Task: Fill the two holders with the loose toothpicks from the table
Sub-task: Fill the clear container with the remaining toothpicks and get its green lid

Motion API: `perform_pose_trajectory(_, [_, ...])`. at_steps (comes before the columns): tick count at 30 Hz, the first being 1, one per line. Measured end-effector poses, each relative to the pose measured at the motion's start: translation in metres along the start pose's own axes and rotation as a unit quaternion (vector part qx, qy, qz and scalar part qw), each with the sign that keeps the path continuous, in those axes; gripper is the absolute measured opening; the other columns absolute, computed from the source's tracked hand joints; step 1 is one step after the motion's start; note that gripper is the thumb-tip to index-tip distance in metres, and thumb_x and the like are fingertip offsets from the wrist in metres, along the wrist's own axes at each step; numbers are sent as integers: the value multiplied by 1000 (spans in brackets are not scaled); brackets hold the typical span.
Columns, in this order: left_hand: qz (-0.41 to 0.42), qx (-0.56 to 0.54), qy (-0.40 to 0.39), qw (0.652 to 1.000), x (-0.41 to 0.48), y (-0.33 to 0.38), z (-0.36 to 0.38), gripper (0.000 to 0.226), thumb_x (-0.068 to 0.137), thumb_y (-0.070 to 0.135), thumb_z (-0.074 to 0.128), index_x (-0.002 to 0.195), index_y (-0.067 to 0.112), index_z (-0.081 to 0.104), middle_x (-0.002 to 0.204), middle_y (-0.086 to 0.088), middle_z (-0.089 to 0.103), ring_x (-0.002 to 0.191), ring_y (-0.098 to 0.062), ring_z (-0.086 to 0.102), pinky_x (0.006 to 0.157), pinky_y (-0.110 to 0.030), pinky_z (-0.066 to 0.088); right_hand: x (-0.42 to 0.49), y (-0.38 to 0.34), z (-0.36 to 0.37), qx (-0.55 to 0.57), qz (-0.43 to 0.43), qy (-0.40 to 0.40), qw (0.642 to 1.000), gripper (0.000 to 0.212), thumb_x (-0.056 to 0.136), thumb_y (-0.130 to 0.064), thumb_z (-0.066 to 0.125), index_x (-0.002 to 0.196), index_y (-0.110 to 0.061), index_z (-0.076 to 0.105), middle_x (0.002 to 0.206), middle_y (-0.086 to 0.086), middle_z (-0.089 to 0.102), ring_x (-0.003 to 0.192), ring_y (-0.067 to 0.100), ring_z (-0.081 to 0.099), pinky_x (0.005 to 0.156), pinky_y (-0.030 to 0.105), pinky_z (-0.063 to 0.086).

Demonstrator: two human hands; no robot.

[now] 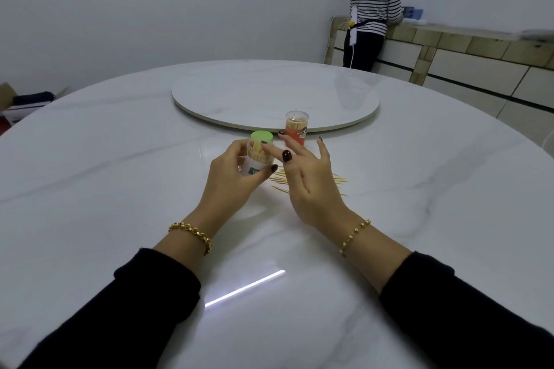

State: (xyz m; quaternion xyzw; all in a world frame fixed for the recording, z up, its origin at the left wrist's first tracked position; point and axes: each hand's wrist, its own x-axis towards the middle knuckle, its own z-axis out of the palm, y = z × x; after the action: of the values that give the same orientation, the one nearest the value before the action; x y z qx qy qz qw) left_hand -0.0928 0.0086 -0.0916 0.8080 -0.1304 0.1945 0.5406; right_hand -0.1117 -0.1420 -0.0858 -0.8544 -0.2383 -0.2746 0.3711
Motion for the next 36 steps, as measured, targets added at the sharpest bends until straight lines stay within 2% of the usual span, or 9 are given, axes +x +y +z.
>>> perform_pose_trajectory(3, [4, -13, -5, 1000, -1, 0, 0, 42, 76, 25, 78, 113, 17, 59, 99, 7, 68, 90, -7, 63, 73, -17, 52, 0, 3, -1, -58, -29, 2, 998, 52, 99, -36, 17, 125, -28, 61, 125, -10, 63, 137, 8, 36, 116, 55, 1])
perform_pose_trajectory(10, [20, -21, -34, 999, -2, 3, 0, 42, 76, 18, 79, 114, 18, 61, 99, 11, 68, 90, 0, 62, 73, -10, 47, 7, 10, -6, -177, -73, -25, 981, 52, 99, -37, 18, 130, -24, 58, 132, -10, 59, 140, 14, 34, 117, 54, 3])
perform_pose_trajectory(15, [24, -12, -41, 999, -3, 2, 0, 41, 75, 19, 79, 111, 18, 61, 99, 10, 68, 90, -2, 63, 74, -10, 47, 5, 10, -4, -7, -55, -65, 996, 50, 99, -32, 21, 123, -23, 65, 132, -6, 59, 137, 8, 37, 118, 47, 9])
perform_pose_trajectory(20, [31, 5, -39, 999, -3, 1, 0, 46, 74, 21, 80, 115, 16, 61, 101, 9, 67, 91, -2, 62, 73, -11, 49, 5, 14, -11, 109, -14, 18, 994, 47, 96, -27, 31, 97, -15, 76, 104, 0, 72, 116, 0, 56, 114, 28, 23])
perform_pose_trajectory(27, [23, 16, -31, 999, -2, 0, -1, 46, 75, 25, 79, 116, 21, 58, 101, 14, 63, 95, -4, 60, 75, -9, 48, 7, 27, -15, 79, 5, 38, 996, 48, 97, -36, 31, 101, -18, 75, 110, -7, 71, 116, 3, 56, 110, 19, 23])
perform_pose_trajectory(30, [16, 16, -36, 999, -2, 0, 0, 48, 75, 26, 79, 118, 19, 58, 103, 11, 63, 95, -3, 59, 74, -6, 47, 7, 37, -21, 72, 65, 7, 995, 46, 98, -38, 32, 103, -20, 74, 74, -37, 62, 102, 0, 59, 114, 28, 22])
perform_pose_trajectory(32, [8, 13, -41, 999, -2, 0, 1, 49, 76, 26, 78, 120, 19, 57, 105, 10, 63, 96, -3, 59, 74, -5, 46, 9, 46, -26, 65, 116, -11, 991, 38, 100, -26, 39, 82, -24, 73, 62, -35, 57, 106, 12, 62, 116, 33, 21])
perform_pose_trajectory(34, [4, 10, -41, 999, -2, -1, 1, 51, 75, 27, 78, 121, 17, 57, 106, 8, 63, 97, -4, 59, 73, -5, 46, 10, 54, -33, 41, 162, -19, 986, 36, 99, -18, 44, 73, -24, 68, 87, -11, 73, 122, 17, 55, 113, 34, 26])
perform_pose_trajectory(36, [1, 8, -42, 999, -2, -1, 1, 51, 75, 27, 78, 121, 17, 57, 107, 7, 63, 96, -4, 59, 72, -4, 46, 9, 65, -39, -20, 204, -40, 978, 28, 99, -20, 45, 107, -17, 71, 117, 5, 68, 132, 11, 43, 104, 25, 33])
